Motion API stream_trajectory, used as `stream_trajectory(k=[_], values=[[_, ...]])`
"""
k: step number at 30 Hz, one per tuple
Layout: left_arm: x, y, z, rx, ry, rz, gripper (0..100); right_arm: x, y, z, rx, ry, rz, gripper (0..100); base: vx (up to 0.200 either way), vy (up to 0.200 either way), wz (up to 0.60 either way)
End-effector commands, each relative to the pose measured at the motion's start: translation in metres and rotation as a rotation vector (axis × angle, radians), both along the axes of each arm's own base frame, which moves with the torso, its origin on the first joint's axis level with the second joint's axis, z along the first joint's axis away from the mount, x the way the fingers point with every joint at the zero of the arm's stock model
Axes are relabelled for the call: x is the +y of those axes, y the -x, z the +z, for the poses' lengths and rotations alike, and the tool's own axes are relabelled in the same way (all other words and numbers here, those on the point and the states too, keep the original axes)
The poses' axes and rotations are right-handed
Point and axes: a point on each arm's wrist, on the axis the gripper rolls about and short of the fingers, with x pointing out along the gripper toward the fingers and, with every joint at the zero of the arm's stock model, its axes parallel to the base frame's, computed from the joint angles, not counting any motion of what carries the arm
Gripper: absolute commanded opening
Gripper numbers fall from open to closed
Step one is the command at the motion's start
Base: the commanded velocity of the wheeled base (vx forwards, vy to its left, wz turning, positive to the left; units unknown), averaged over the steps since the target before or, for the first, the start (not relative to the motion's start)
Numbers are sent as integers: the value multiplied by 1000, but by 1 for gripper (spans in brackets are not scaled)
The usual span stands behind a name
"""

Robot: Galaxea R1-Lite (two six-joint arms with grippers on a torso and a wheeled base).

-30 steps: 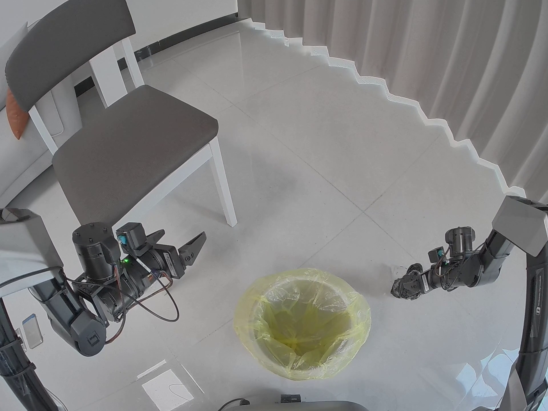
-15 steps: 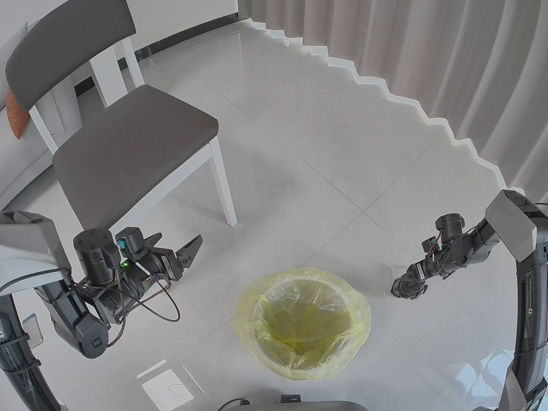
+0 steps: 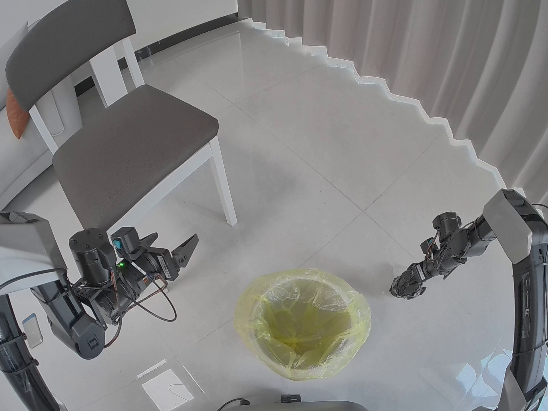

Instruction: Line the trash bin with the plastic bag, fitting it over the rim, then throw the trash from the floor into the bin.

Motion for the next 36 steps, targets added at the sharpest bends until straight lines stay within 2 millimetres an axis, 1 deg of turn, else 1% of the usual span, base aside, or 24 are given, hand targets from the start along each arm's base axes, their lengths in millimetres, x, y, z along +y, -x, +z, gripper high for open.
stream_trajectory(k=[1, 4, 7, 8, 11, 12, 13, 14, 16, 20, 21, 22, 23, 24, 26, 28, 29, 31, 32, 35, 36], values=[[0, 0, 2, -1, 18, 4, 100, -1, 1, 1, 2, -2, 0, 0, 0, 0, 0], [1, 0, -1, 17, 37, 10, 100, -4, 5, 9, -5, -6, -1, 0, 0, 0, 0], [4, 0, 0, 18, 40, 21, 100, -7, 13, 28, -22, -7, -2, 0, 0, 0, 0], [4, 0, -1, 19, 39, 23, 100, -7, 14, 28, -22, -7, -2, 0, 0, 0, 0], [4, 6, 5, 1, 43, 16, 100, -9, 29, 57, -54, -8, 10, 0, 0, 0, 0], [4, 7, 6, -3, 44, 15, 100, -9, 32, 63, -61, -11, 13, 0, 0, 0, 0], [4, 7, 7, -6, 44, 16, 100, -8, 38, 77, -79, -21, 20, 0, 0, 0, 0], [5, 8, 7, -8, 45, 16, 100, -8, 42, 84, -88, -22, 22, 0, 0, 0, 0], [6, 8, 7, -8, 45, 21, 100, -5, 55, 108, -124, -19, 27, 0, 0, 0, 0], [7, 10, 3, 12, 42, 20, 100, 6, 79, 148, -191, -8, 58, 0, 0, 0, 0], [7, 11, 3, 12, 42, 20, 100, 6, 80, 150, -194, -7, 61, 0, 0, 0, 0], [6, 11, 3, 16, 47, 16, 100, 13, 88, 160, -213, -1, 84, 0, 0, 0, 0], [5, 12, 3, 19, 52, 14, 100, 21, 101, 173, -238, 6, 113, 0, 0, 0, 0], [4, 13, 2, 20, 55, 11, 100, 25, 106, 178, -249, 8, 126, 0, 0, 0, 0], [3, 13, 2, 17, 62, 10, 100, 37, 120, 195, -288, 7, 164, 0, 0, 0, 0], [3, 14, 2, 16, 64, 9, 100, 42, 126, 202, -307, 9, 178, 0, 0, 0, 0], [1, 15, 2, 10, 65, 6, 100, 48, 135, 213, -332, 9, 201, 0, 0, 0, 0], [1, 15, 2, 7, 65, 5, 100, 54, 145, 224, -350, 7, 221, 0, 0, 0, 0], [1, 15, 3, 3, 65, 8, 100, 57, 153, 232, -361, 6, 231, 0, 0, 0, 0], [1, 17, 3, 4, 63, 17, 100, 63, 173, 247, -391, 5, 259, 0, 0, 0, 0], [1, 17, 4, 2, 63, 19, 100, 64, 175, 249, -397, 4, 262, 0, 0, 0, 0]])
